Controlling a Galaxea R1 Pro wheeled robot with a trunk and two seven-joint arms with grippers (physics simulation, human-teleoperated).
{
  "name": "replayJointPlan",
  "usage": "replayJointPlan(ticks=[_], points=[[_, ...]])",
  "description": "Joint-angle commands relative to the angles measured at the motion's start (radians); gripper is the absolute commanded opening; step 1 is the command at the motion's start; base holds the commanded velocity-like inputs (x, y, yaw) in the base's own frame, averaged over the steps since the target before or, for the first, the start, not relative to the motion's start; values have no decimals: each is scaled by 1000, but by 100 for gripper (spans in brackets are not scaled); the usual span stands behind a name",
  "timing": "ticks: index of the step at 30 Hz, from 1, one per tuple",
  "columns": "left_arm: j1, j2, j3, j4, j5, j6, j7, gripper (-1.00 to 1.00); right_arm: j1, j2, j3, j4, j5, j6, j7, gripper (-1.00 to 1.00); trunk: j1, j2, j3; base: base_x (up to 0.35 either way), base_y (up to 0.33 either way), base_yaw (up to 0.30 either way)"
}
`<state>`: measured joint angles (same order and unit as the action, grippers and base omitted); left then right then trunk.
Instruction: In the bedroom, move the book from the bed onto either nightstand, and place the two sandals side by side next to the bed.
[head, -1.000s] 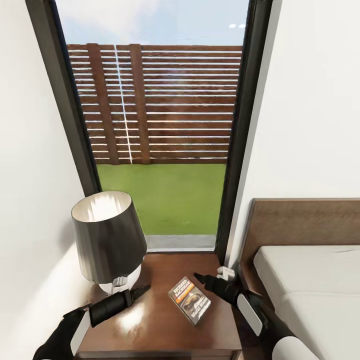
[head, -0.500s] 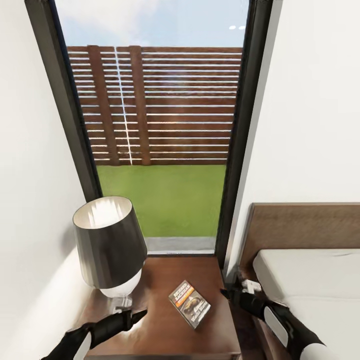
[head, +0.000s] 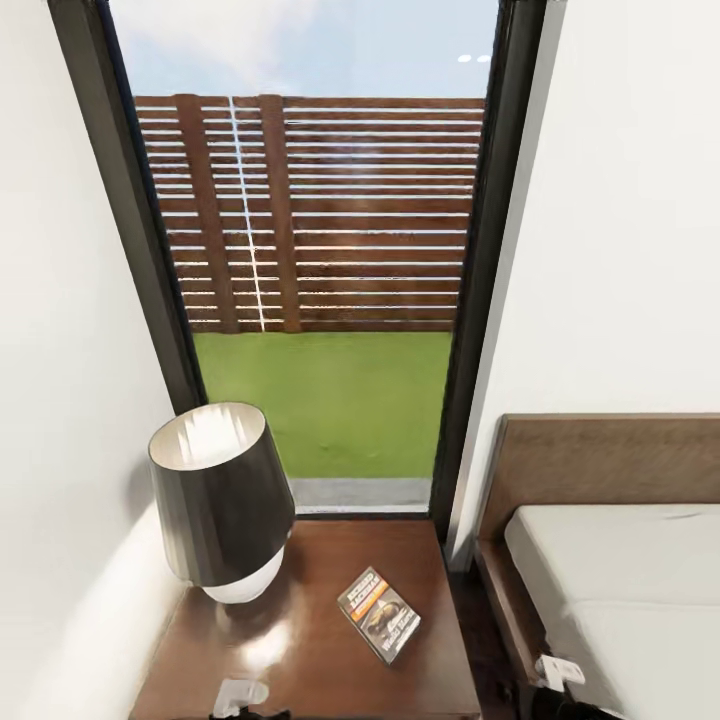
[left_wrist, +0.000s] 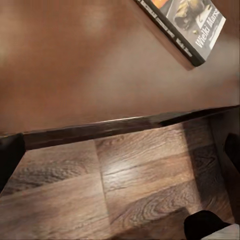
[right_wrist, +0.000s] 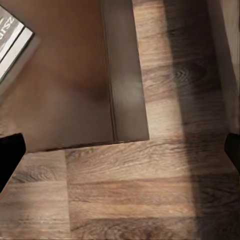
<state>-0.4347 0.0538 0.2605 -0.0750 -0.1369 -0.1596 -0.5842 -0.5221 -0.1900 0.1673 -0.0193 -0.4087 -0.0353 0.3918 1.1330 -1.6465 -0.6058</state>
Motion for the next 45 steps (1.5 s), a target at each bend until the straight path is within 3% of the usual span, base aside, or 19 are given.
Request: replayJointPlan(ticks=[1,5,11,15,19,23,26,30,34,36,40,45], points=[[-1,0,9,11,-14,-12,6,100,-1,0,8,7,7,-5,4,100,-4,7,2,0,0,0],[0,0,9,43,-26,-29,39,100,-1,1,8,48,66,-8,3,100,-19,35,15,0,0,0],[19,-1,6,52,-28,-32,69,100,2,1,7,94,81,-19,2,100,-42,77,34,0,0,0],[47,-8,3,53,-35,-31,179,100,7,2,8,100,83,-22,2,100,-58,105,46,0,0,0],[77,-15,3,53,-76,-31,276,100,27,7,8,101,83,-19,2,100,-73,133,59,0,0,0],[115,-22,3,54,-157,-27,382,100,36,9,8,103,82,-5,7,100,-88,161,71,0,0,0],[137,-24,3,54,-168,-26,406,100,38,8,8,103,82,-4,66,100,-100,182,81,0,0,0],[160,-25,3,55,-172,-26,415,100,39,5,8,104,82,-2,310,100,-115,210,93,0,0,0],[186,-25,3,55,-174,-26,418,100,40,2,8,105,83,-3,382,100,-131,238,106,0,0,0],[198,-25,3,54,-174,-26,420,100,99,3,8,103,82,-4,330,100,-138,252,112,0,0,0],[202,-25,3,54,-173,-26,420,100,129,4,8,103,83,-4,167,100,-154,280,125,0,0,0],[203,-24,3,54,-173,-26,420,100,152,4,8,102,83,-5,112,100,-173,315,140,0,0,0]])
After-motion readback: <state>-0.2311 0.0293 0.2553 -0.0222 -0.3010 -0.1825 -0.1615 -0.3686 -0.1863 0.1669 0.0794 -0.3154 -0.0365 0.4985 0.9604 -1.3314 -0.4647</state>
